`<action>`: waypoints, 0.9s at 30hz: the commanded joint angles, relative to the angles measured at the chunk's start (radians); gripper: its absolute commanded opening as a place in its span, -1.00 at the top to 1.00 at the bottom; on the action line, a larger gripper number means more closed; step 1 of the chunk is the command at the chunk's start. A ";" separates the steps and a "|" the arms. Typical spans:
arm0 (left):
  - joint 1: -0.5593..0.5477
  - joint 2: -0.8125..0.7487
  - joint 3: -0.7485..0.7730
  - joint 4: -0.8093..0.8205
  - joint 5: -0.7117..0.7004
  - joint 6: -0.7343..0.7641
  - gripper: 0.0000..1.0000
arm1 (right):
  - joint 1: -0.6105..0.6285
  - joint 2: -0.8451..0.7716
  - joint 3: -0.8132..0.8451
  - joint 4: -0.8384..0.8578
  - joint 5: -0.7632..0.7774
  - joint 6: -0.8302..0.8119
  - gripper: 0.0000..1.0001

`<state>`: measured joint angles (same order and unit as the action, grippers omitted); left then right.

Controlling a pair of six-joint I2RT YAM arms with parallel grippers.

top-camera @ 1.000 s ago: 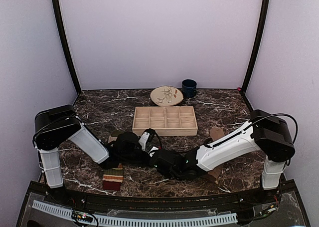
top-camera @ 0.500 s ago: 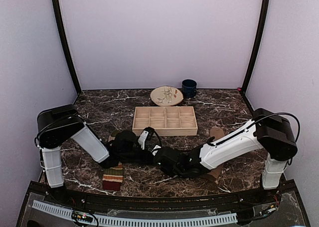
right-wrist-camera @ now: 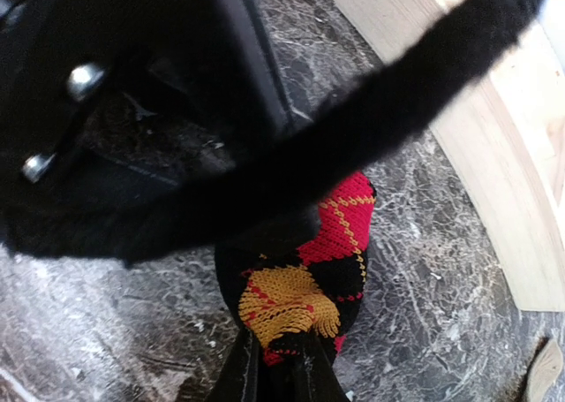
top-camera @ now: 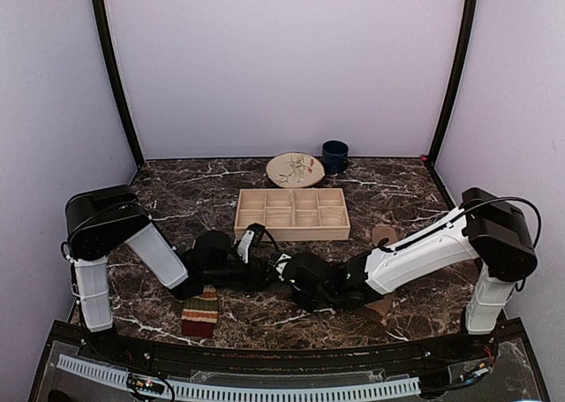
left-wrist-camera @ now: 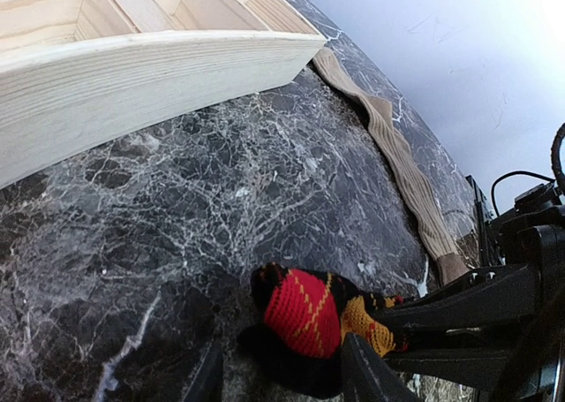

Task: Roll the socks
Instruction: Pass from the left arm to the right

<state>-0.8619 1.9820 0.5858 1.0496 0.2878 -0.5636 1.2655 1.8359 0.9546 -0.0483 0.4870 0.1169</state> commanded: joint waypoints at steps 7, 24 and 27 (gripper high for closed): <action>0.034 0.095 -0.123 -0.225 -0.017 -0.051 0.01 | -0.072 -0.054 -0.057 -0.053 -0.302 0.050 1.00; 0.038 0.090 -0.183 -0.116 0.035 -0.052 0.05 | -0.286 -0.104 -0.075 0.015 -0.534 0.161 1.00; 0.036 0.090 -0.185 -0.108 0.049 -0.051 0.07 | -0.303 -0.110 -0.063 0.016 -0.548 0.173 1.00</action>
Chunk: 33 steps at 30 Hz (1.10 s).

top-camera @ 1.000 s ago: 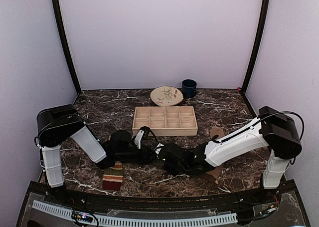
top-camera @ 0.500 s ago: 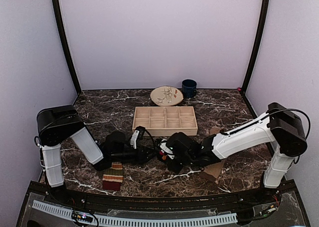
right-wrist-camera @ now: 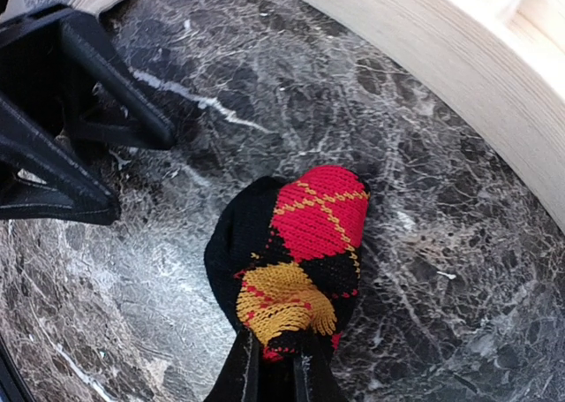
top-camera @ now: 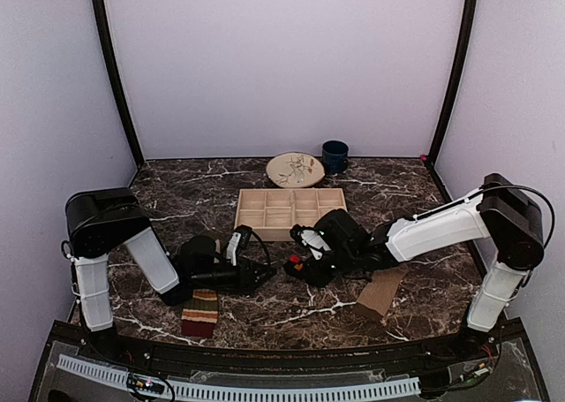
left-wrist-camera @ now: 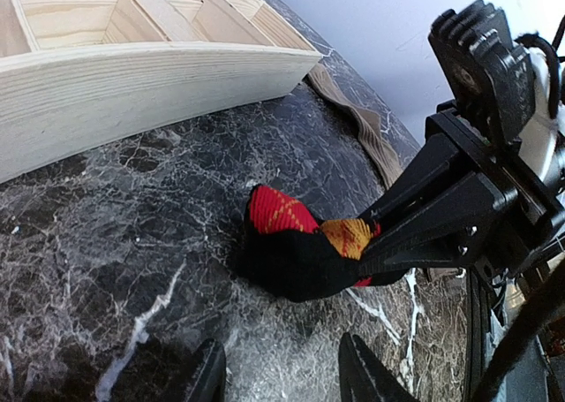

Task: Roll the socks
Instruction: Pass from the left arm to the right, then pick up the sock from the center of the board.

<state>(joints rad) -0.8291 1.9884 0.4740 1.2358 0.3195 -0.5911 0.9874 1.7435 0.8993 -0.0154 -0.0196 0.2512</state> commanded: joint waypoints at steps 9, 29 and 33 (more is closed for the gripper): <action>-0.074 0.074 0.002 -0.414 -0.040 0.009 0.10 | -0.065 -0.041 0.006 0.020 -0.110 0.075 1.00; -0.106 0.043 0.120 -0.566 -0.108 0.038 0.11 | -0.113 -0.096 0.076 0.001 -0.164 0.104 1.00; -0.105 0.010 0.062 -0.528 -0.132 0.029 0.11 | -0.125 -0.106 0.122 -0.025 -0.146 0.090 1.00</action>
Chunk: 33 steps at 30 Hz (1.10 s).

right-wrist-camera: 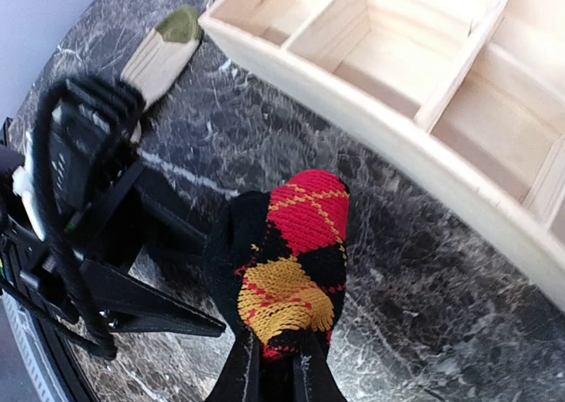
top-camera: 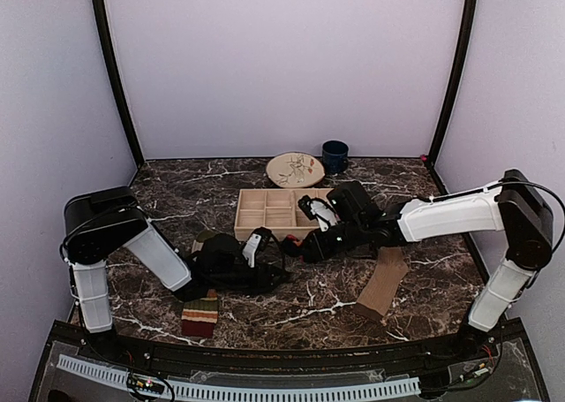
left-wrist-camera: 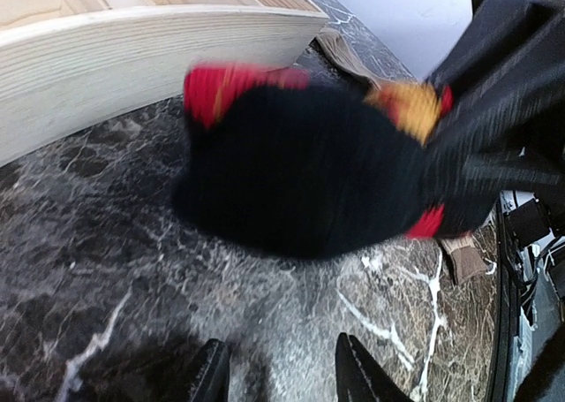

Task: Roll the socks
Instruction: Pick up the sock from the center of the board, then place the sock in the storage box.

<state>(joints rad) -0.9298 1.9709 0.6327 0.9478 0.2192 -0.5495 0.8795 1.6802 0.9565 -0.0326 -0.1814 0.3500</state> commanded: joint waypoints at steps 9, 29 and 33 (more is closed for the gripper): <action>0.001 -0.028 -0.179 -0.183 -0.066 -0.027 0.11 | -0.056 0.062 0.312 -0.125 0.059 -0.063 1.00; 0.019 -0.121 -0.276 -0.113 -0.076 -0.043 0.11 | -0.085 0.383 0.664 -0.291 0.110 -0.137 1.00; 0.020 -0.137 -0.288 -0.105 -0.076 -0.046 0.11 | -0.090 0.416 0.694 -0.315 0.127 -0.143 1.00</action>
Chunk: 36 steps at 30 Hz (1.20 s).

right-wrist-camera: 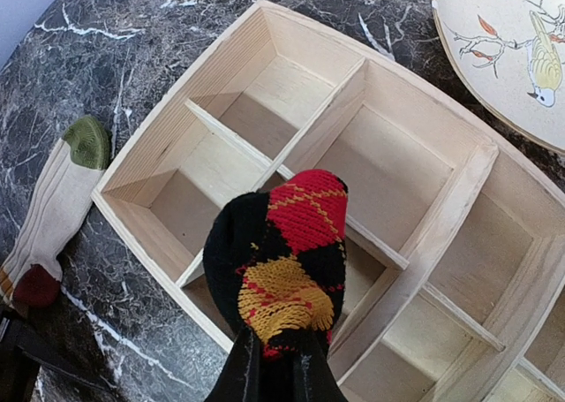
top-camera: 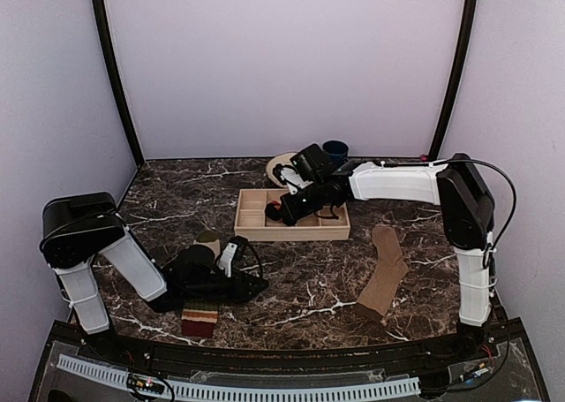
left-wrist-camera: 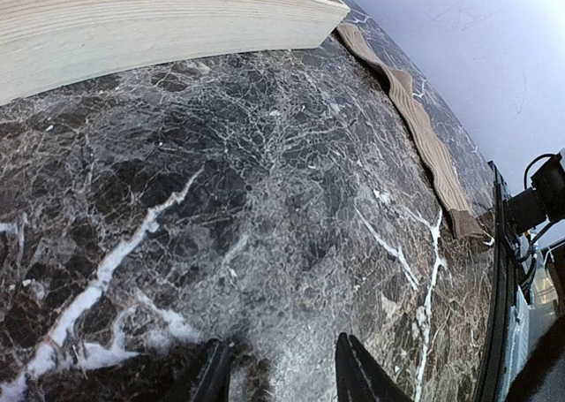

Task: Roll the socks
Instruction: Place the sock in the storage box.

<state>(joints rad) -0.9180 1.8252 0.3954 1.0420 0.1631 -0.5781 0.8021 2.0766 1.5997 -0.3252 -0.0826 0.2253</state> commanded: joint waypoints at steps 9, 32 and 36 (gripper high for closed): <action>0.008 -0.001 -0.053 -0.194 -0.011 -0.020 0.11 | -0.027 0.092 0.127 -0.070 0.043 -0.026 1.00; 0.008 -0.009 -0.057 -0.188 0.000 -0.022 0.12 | -0.029 0.260 0.281 -0.209 0.003 -0.075 1.00; 0.008 -0.009 -0.054 -0.190 0.000 -0.024 0.13 | -0.029 0.259 0.284 -0.251 0.001 -0.088 1.00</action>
<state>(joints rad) -0.9161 1.8019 0.3790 1.0393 0.1638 -0.5877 0.7841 2.3131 1.8687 -0.4973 -0.0822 0.1596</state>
